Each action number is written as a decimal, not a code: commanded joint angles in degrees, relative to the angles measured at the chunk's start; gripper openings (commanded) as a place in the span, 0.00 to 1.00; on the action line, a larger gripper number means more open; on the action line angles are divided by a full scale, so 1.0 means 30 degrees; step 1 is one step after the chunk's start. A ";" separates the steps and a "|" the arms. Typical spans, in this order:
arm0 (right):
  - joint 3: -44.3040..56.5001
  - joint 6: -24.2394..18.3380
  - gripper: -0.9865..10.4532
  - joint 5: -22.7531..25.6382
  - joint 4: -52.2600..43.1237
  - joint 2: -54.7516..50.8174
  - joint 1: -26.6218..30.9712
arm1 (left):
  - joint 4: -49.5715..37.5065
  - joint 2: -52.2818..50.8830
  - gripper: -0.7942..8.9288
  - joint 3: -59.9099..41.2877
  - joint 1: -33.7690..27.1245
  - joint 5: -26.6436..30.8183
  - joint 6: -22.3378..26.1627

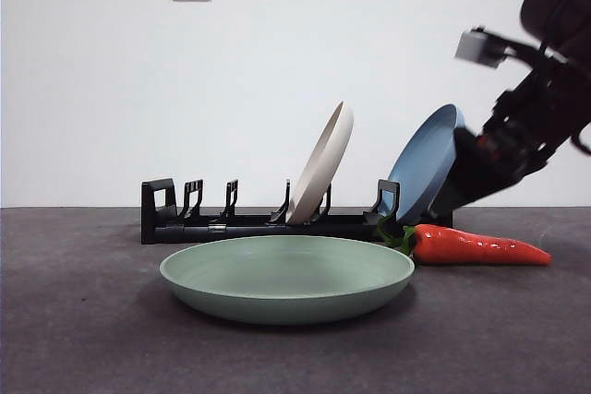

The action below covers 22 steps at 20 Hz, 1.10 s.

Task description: Take the green plate from the plate rack,put the plate on the table,take the carrot from the table,put the carrot in the plate

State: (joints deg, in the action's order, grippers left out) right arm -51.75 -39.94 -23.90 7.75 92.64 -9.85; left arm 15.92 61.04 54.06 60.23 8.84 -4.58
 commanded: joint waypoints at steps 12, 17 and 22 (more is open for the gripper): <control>-0.0022 -0.0415 0.35 0.0481 -0.3155 0.3840 -0.0146 | 0.1290 -0.0699 0.47 -0.0029 0.0051 0.0066 -0.1486; -0.0022 0.0627 0.08 0.0459 -0.3140 0.3825 -0.0153 | 0.1297 -0.0699 0.47 -0.0029 0.0051 0.0532 -0.1494; -0.0022 0.4758 0.08 0.0444 -0.1763 0.1807 -0.0270 | 0.1763 -0.0699 0.47 -0.0029 0.0051 0.0532 -0.1486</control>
State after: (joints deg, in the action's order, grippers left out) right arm -51.77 -28.73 -22.33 3.42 98.17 -10.50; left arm 21.61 59.00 54.06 60.25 10.20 -8.64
